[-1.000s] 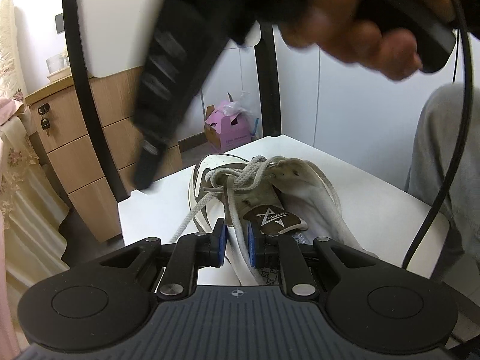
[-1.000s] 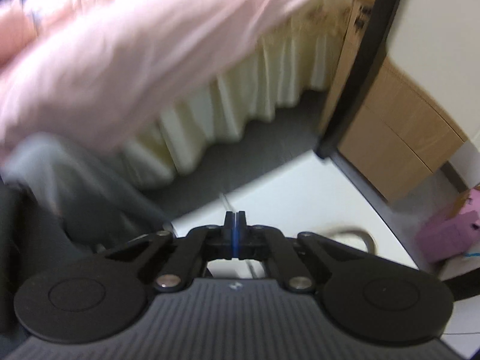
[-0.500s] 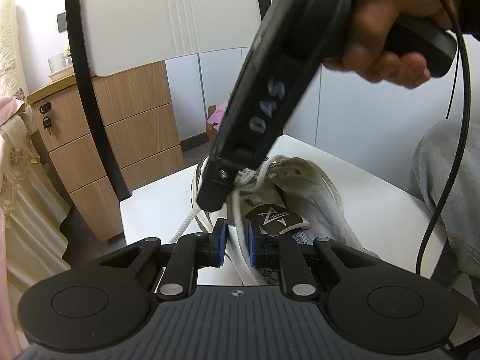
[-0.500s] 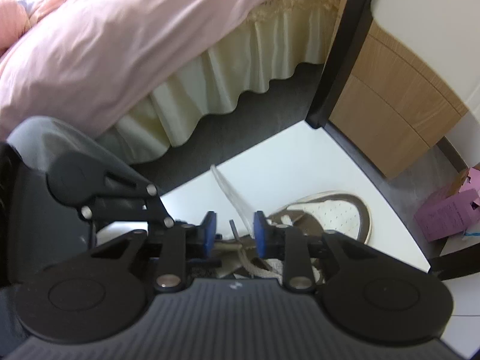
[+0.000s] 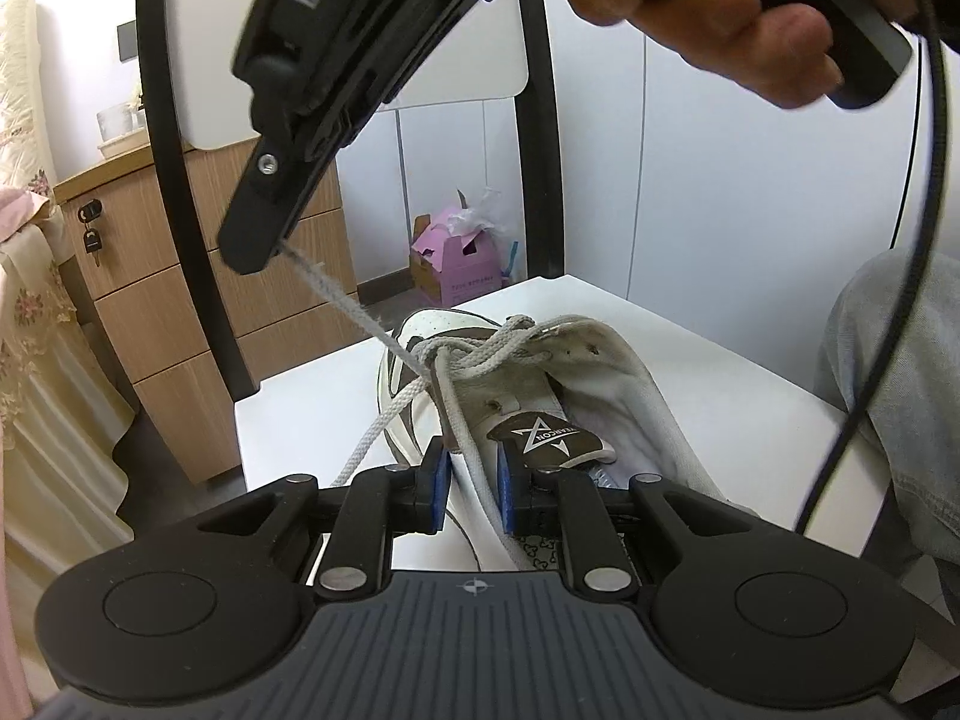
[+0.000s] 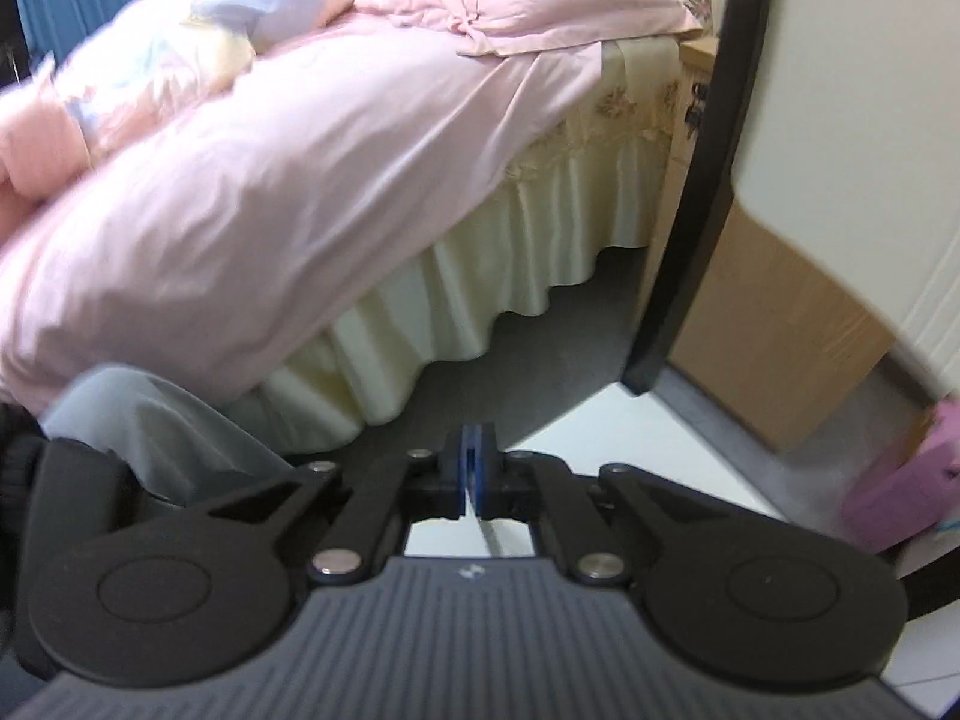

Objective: Lace up shoes with both hands

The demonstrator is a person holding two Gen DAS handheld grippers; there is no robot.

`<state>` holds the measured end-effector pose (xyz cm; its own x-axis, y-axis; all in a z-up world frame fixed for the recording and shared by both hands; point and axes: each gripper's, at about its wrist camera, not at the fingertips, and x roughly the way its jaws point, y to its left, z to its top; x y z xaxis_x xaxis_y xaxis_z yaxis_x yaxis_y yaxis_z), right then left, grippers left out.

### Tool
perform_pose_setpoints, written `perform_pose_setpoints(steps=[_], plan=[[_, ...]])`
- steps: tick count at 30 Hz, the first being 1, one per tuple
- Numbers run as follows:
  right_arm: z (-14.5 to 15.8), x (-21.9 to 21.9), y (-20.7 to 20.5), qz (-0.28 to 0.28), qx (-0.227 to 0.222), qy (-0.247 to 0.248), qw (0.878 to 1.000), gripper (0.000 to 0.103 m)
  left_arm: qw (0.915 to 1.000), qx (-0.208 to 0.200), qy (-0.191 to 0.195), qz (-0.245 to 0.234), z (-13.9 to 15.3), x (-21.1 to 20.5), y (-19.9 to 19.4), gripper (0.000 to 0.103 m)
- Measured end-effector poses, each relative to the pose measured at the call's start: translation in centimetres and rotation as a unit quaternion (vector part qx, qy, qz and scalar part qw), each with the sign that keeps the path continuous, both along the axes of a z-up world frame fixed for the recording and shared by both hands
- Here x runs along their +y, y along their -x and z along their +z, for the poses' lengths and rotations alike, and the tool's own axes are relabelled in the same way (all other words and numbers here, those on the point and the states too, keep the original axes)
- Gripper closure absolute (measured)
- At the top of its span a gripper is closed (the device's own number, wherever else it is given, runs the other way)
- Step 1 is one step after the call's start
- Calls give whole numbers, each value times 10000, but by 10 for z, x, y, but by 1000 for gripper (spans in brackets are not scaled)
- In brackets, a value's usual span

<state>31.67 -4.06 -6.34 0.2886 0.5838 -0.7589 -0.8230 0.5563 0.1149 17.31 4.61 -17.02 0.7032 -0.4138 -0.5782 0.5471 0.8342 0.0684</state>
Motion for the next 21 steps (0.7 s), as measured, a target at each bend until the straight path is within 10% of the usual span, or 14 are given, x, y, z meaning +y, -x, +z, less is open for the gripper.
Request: perform_pose_setpoints(steps=[2,6,16,21], plan=[[2,-2,-4,-9,-21,31,10000,98,10000,3,0,1,0,0,0,85],[3,-20,-15,-400,-58,-295,9987,52,10000,3,5,-14,-1,0,0,85],[-44,-26,-20,-376,1017,40,9941,59,10000,16,37,-19,-2,3,-2,85],[-58,-9,-4,-58,702,576,9958,99,10000,20,60,-14,-3,4,-2,85]])
